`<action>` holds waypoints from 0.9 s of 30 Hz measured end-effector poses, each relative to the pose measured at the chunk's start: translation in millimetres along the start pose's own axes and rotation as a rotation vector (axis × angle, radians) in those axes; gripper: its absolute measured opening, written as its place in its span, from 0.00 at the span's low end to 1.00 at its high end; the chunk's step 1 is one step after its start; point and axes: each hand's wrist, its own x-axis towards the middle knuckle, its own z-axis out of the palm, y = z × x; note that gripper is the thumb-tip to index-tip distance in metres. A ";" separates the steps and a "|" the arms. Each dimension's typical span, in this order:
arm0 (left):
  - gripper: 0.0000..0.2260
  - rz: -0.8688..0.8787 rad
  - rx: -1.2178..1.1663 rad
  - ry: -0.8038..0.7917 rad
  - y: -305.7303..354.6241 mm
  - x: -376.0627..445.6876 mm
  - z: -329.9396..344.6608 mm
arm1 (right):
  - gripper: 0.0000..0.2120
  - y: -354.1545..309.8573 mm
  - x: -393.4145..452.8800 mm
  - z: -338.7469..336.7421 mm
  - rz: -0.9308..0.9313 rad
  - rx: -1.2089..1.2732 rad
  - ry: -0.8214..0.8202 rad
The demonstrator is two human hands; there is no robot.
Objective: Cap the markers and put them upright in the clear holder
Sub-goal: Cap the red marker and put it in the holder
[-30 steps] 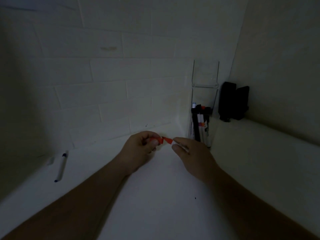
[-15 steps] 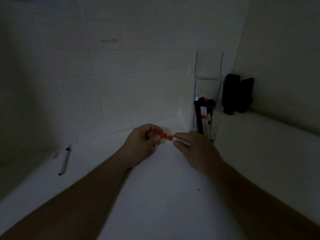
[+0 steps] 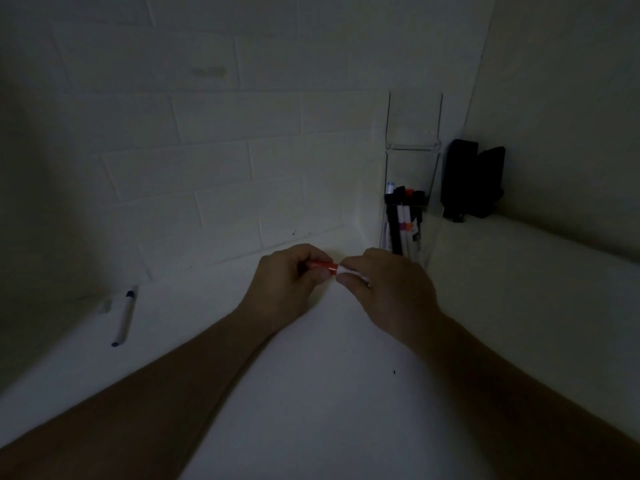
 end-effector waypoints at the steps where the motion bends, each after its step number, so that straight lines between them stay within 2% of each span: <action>1: 0.07 0.030 0.007 0.020 2.7 0.2 0.7 | 0.17 -0.4 0.7 1.0 0.024 0.048 -0.003; 5: 0.06 0.061 0.006 0.021 8.8 -2.3 1.6 | 0.14 -1.8 -1.6 1.3 0.096 0.278 -0.019; 9: 0.03 0.002 -0.003 0.001 6.7 -9.6 3.5 | 0.08 3.0 -1.0 -0.7 0.075 0.438 -0.219; 11: 0.05 -0.033 -0.082 -0.021 8.2 -11.3 3.9 | 0.10 3.6 1.9 -4.8 0.088 0.436 -0.254; 13: 0.08 -0.060 -0.076 -0.048 7.5 -10.7 3.1 | 0.08 1.8 9.3 -20.4 0.144 0.462 -0.151; 17: 0.13 -0.021 0.089 -0.202 8.0 -13.4 5.0 | 0.06 5.8 34.0 -80.5 0.301 0.688 0.390; 18: 0.15 -0.014 0.116 -0.226 8.7 -14.0 6.0 | 0.04 11.5 40.4 -95.8 0.277 0.634 0.494; 20: 0.17 -0.016 0.140 -0.247 8.7 -13.3 7.6 | 0.04 25.8 52.4 -116.0 0.233 0.408 0.568; 22: 0.16 -0.018 0.163 -0.252 7.2 -12.1 8.2 | 0.13 45.2 63.1 -118.0 0.208 0.243 0.512; 24: 0.16 -0.023 0.166 -0.261 6.3 -12.0 8.8 | 0.22 60.9 69.4 -110.1 0.170 0.169 0.390; 27: 0.16 -0.031 0.156 -0.264 6.6 -13.4 8.8 | 0.24 68.6 75.7 -99.1 0.086 0.060 0.314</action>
